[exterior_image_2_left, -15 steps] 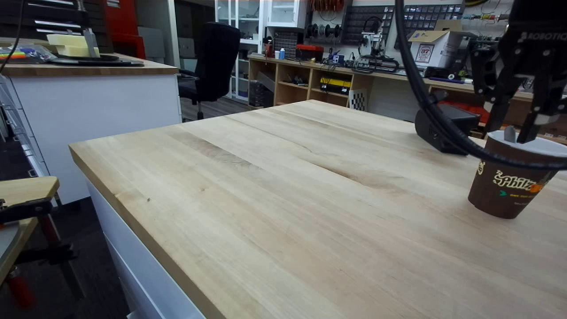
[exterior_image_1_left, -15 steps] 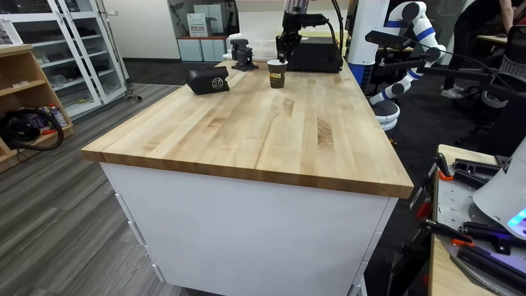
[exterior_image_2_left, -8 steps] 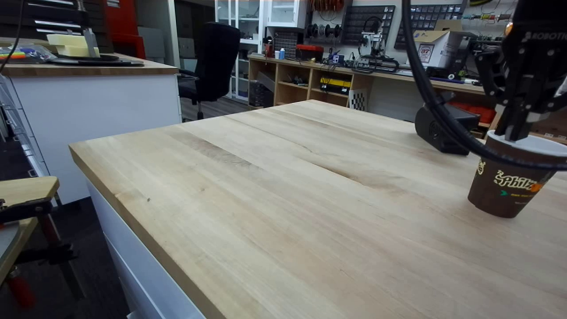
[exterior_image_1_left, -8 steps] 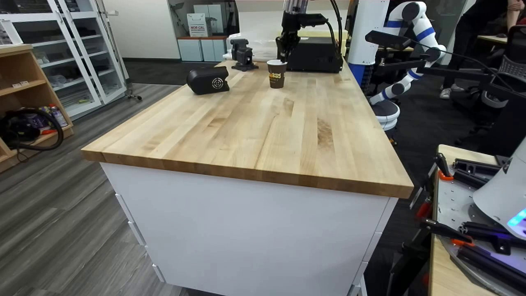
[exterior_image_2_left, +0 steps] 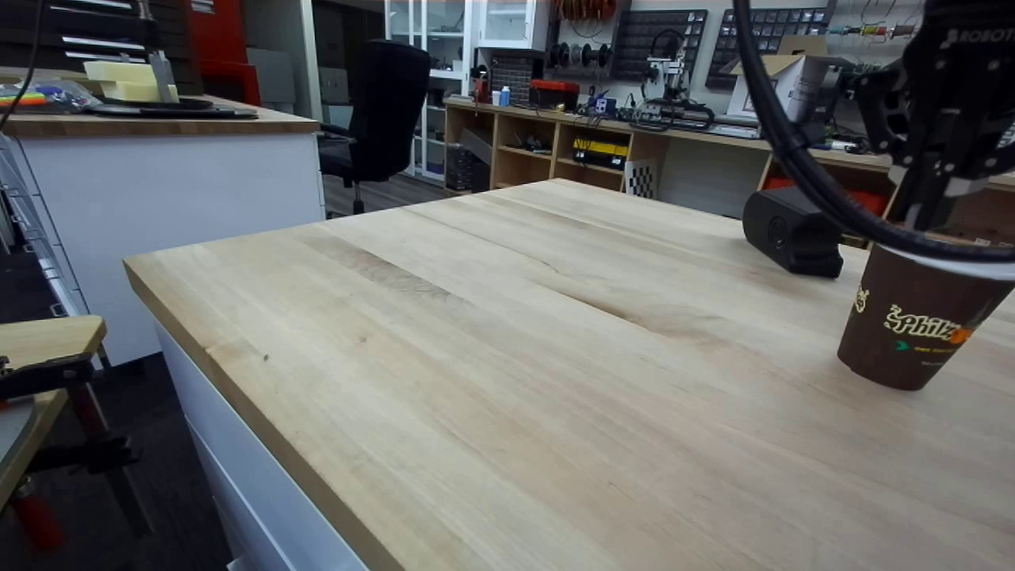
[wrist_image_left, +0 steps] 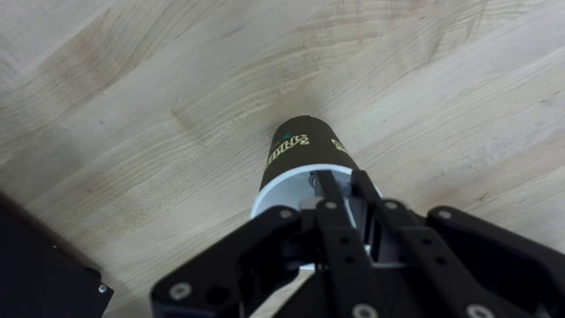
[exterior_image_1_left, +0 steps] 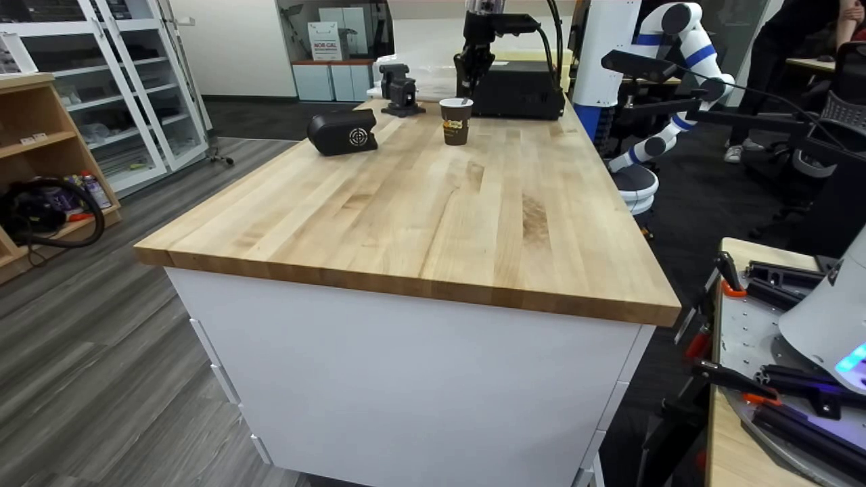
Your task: Put the marker on the left side of the counter
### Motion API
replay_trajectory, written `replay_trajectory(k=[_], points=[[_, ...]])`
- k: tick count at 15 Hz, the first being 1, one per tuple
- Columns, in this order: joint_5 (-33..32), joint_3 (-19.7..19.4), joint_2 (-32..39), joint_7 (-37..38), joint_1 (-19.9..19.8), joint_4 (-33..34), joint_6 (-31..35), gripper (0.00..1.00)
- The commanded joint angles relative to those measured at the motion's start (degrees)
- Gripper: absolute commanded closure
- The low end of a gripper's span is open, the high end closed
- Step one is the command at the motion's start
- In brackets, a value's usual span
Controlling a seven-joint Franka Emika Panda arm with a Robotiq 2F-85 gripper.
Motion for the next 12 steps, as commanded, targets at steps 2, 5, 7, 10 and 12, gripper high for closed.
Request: replay_trajectory(k=[2, 5, 7, 10, 12], points=[[-0.5, 1.0, 0.4, 1.6, -0.7, 3.2, -3.4, 0.97], [-0.9, 0.8, 0.2, 2.0, -0.5, 4.0, -4.3, 0.97], [-0.5, -0.3, -0.3, 2.1, 0.4, 4.0, -4.7, 0.97], [-0.9, -0.6, -0.8, 2.7, 0.9, 4.4, -5.2, 0.97], [-1.3, -0.8, -1.2, 3.1, 1.4, 4.7, -5.7, 0.97]])
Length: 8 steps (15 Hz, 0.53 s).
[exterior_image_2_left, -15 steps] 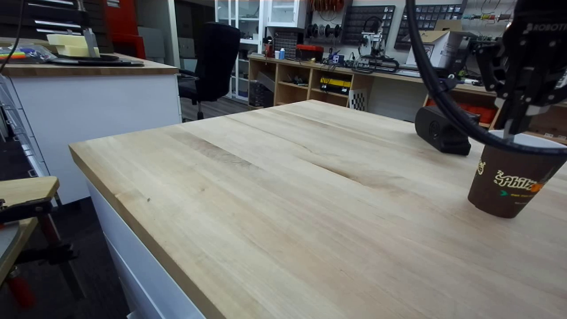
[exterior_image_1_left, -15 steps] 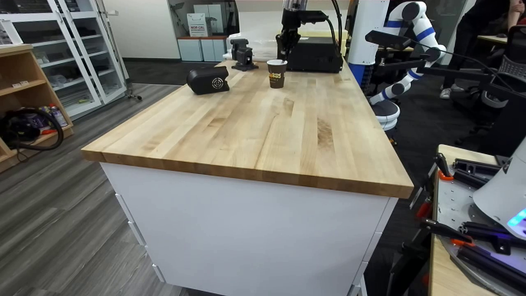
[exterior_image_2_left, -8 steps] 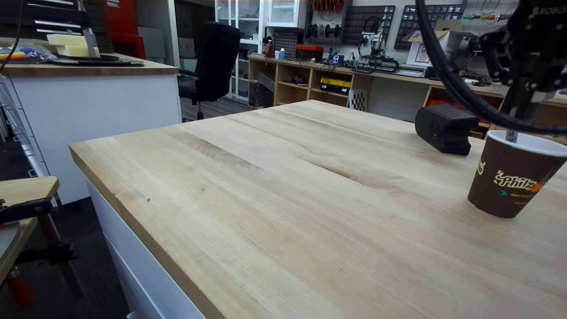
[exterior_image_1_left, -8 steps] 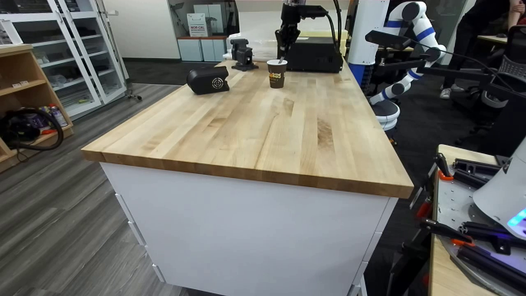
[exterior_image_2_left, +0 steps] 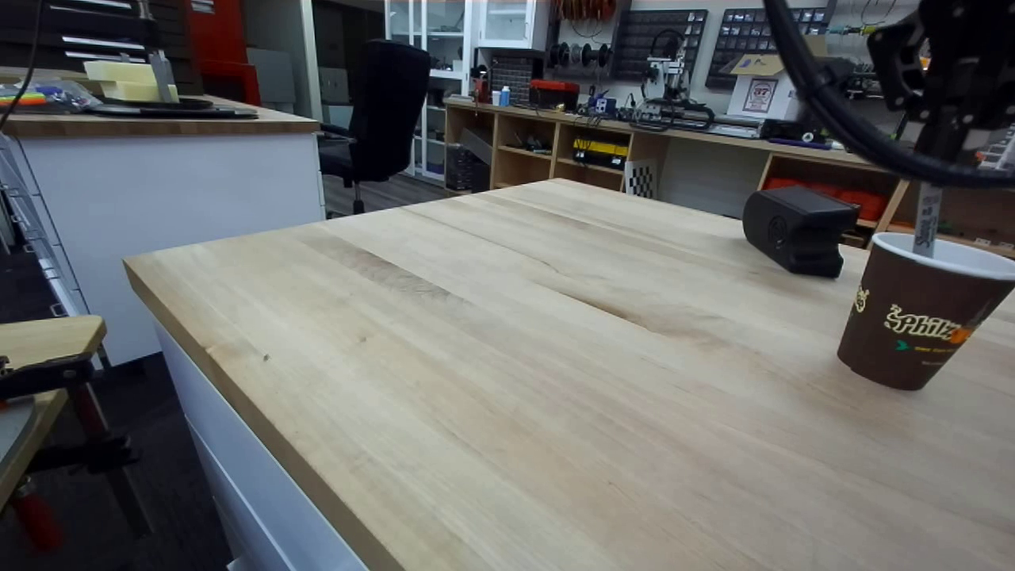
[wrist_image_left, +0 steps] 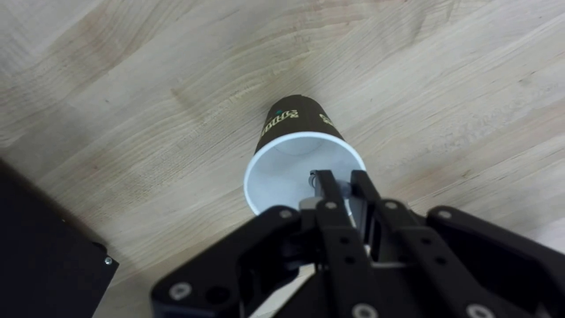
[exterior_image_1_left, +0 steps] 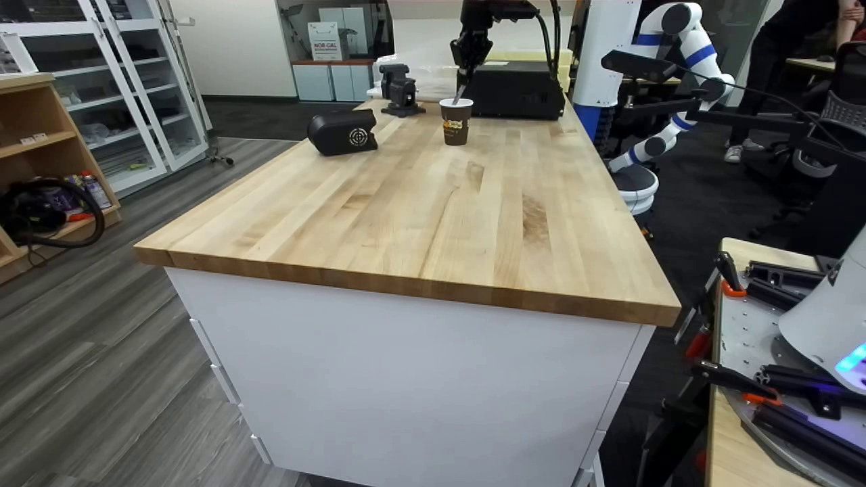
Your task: Put the marker on the left side of the counter
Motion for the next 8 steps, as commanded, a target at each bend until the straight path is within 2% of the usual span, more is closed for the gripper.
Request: replay_trajectory(k=[1, 8], points=[[-1.3, -0.8, -1.3, 2.3, 1.2, 1.1, -3.3, 0.97], [-2.6, -1.1, -4.2, 4.0, 2.8, -0.4, -3.1, 0.97]])
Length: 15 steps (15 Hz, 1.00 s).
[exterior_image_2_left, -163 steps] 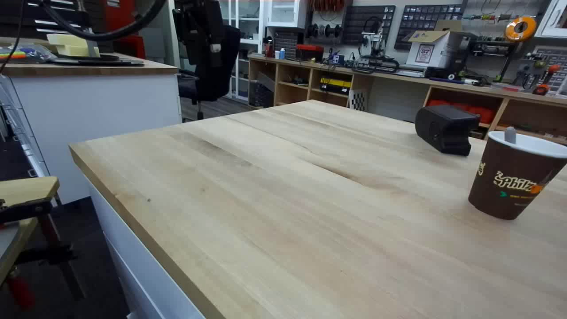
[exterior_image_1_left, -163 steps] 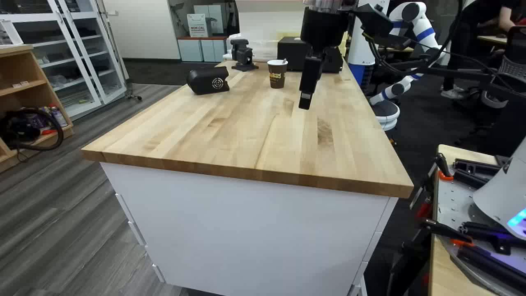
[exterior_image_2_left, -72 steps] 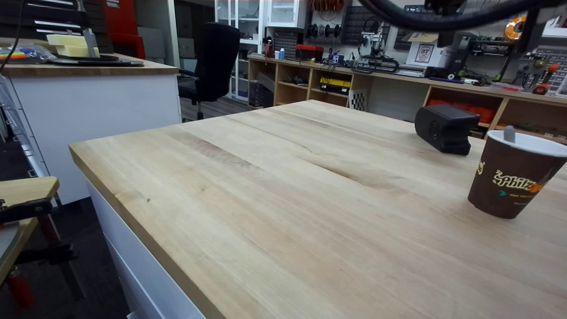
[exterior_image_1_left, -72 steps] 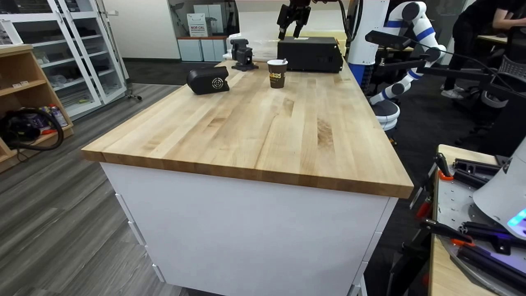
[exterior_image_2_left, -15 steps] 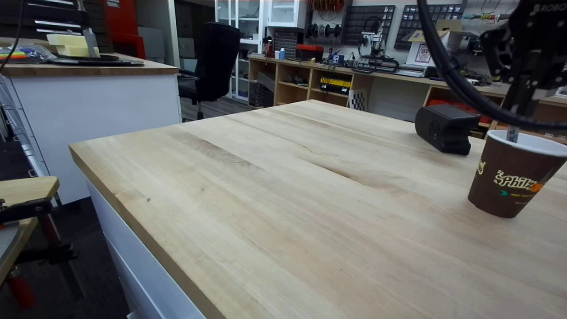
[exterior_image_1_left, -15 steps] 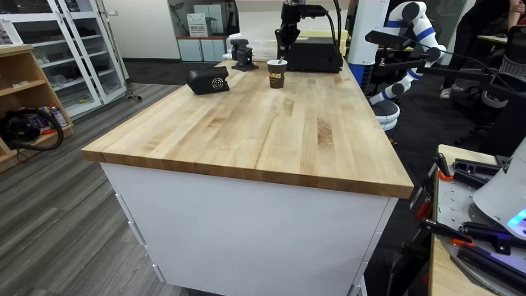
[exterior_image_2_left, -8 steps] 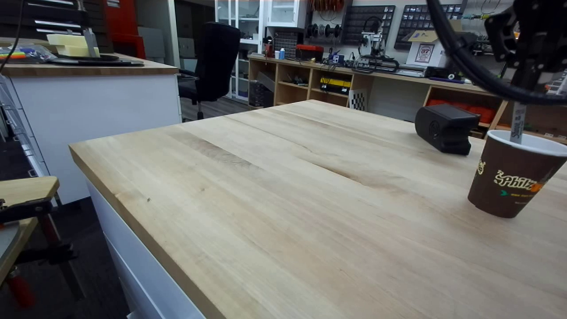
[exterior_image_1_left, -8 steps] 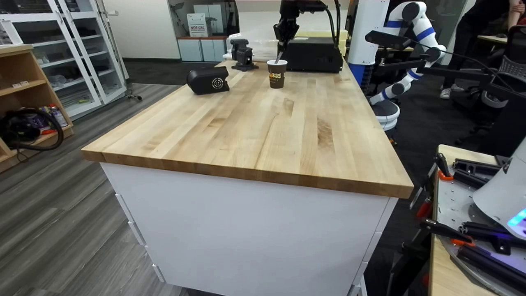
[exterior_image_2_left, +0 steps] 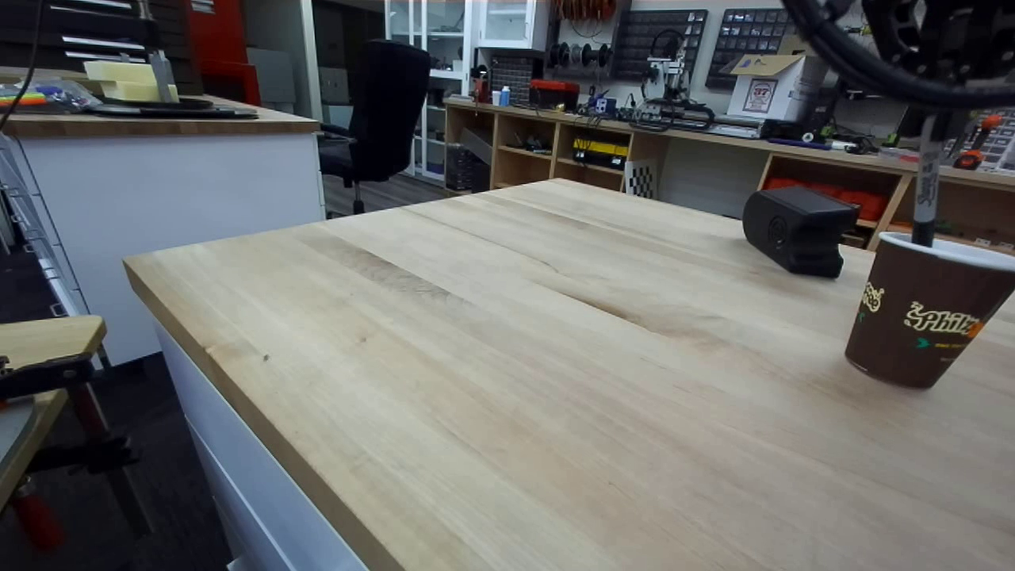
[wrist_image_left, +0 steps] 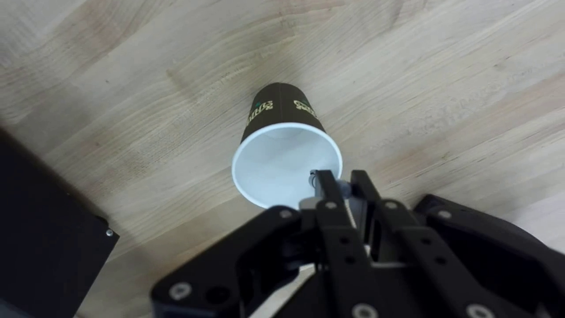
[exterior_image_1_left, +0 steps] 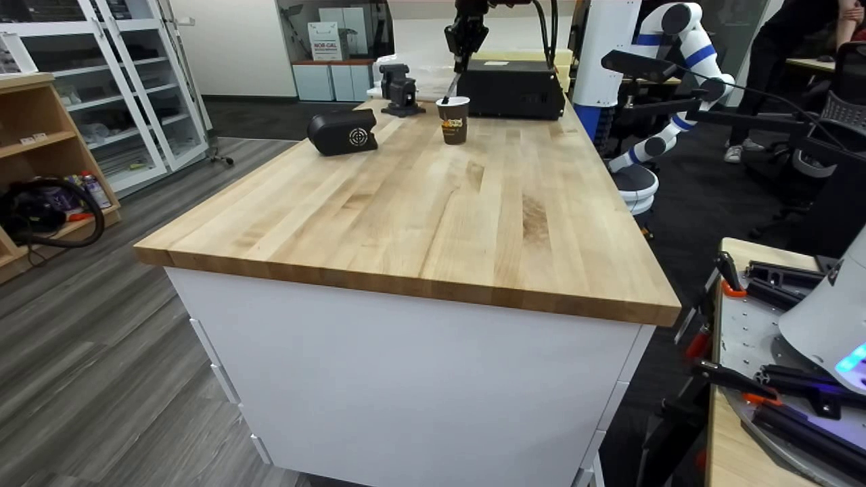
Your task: Put the marker on the left side of the counter
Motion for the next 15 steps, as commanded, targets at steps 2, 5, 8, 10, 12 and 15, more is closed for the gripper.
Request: replay_trajectory(k=[2, 5, 8, 10, 12, 15], points=[[-1.7, -1.0, -4.3, 2.8, 1.7, -3.2, -1.1, 0.97], [-2.3, -1.3, -6.3, 3.7, 2.4, -4.9, -0.5, 0.97], [-3.1, -1.4, -8.9, 4.6, 3.1, -7.3, 0.8, 0.97], [-3.5, -1.1, -11.3, 4.9, 3.8, -9.8, 2.7, 0.97], [-3.5, -0.8, -14.1, 4.9, 4.7, -12.8, 5.3, 0.97], [-3.8, -0.5, -19.8, 4.6, 6.7, -20.1, 12.4, 0.97]])
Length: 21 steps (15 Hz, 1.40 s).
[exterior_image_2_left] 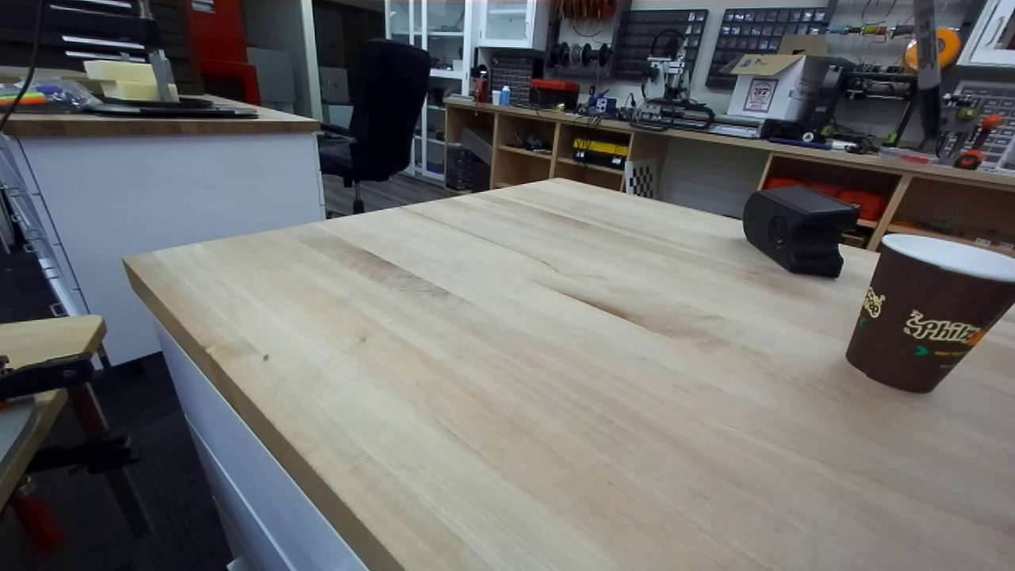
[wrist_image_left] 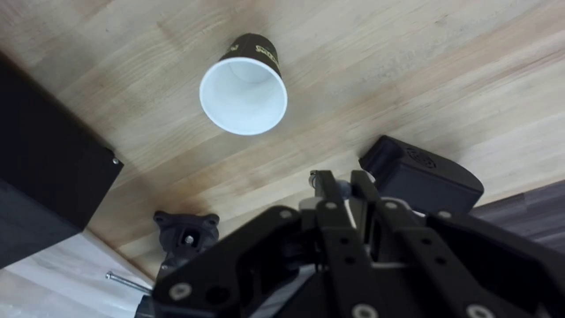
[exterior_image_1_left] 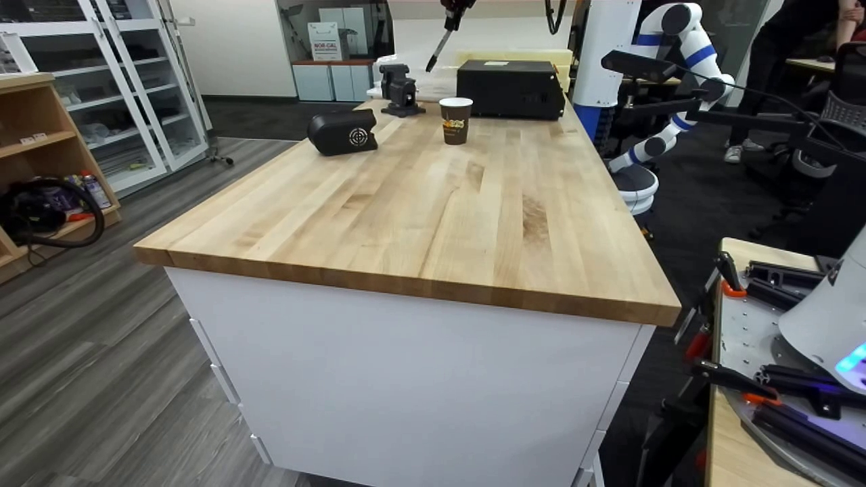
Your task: Put the marker on the left side of the counter
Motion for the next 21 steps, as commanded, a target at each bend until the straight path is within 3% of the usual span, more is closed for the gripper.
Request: replay_trajectory(k=[1, 5, 10, 14, 21], points=[[-1.6, 0.0, -9.9, 1.5, 2.9, -13.4, 9.4, 0.97], [-3.5, 0.1, -16.3, 5.5, 6.5, -23.1, 19.7, 0.97], [-7.8, 2.3, -23.3, 14.5, 8.0, -36.4, 31.0, 0.97], [-10.8, 3.7, -29.7, 20.9, 8.4, -48.0, 34.3, 0.97], [-9.5, 9.8, -43.8, 20.4, 8.5, -69.9, 40.8, 0.97]])
